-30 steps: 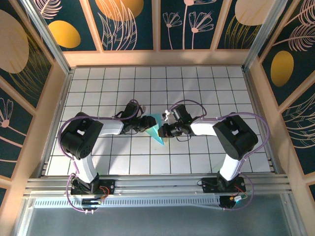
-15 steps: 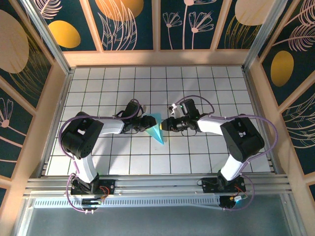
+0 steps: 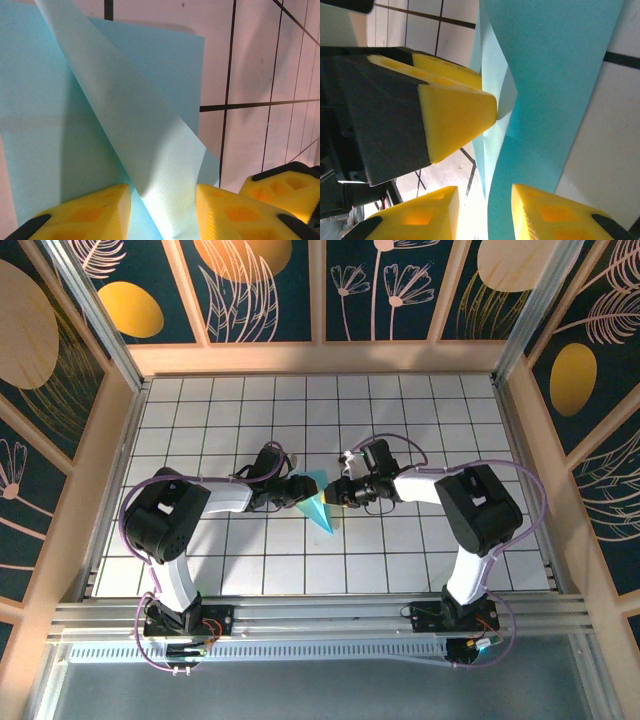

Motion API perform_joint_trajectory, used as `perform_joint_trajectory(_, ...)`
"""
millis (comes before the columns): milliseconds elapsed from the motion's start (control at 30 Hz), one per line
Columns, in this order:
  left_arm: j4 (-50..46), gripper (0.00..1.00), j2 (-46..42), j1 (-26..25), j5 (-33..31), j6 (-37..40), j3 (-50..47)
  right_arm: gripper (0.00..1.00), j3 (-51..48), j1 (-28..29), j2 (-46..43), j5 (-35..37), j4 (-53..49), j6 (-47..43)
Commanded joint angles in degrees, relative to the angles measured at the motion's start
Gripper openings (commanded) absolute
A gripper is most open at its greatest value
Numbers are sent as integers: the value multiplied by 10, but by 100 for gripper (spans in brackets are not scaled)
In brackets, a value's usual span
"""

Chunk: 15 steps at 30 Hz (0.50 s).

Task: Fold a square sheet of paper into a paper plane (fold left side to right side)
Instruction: Fourth fold the wing at the center of the table.

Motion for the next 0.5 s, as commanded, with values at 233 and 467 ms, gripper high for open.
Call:
perform_joint_trajectory(233, -33, 39, 23, 0, -24, 15, 1, 25, 22, 5, 24, -8, -13, -15)
perform_joint_trajectory(467, -32, 39, 23, 0, -24, 16, 0, 23, 24, 5, 29, -10, -12, -14)
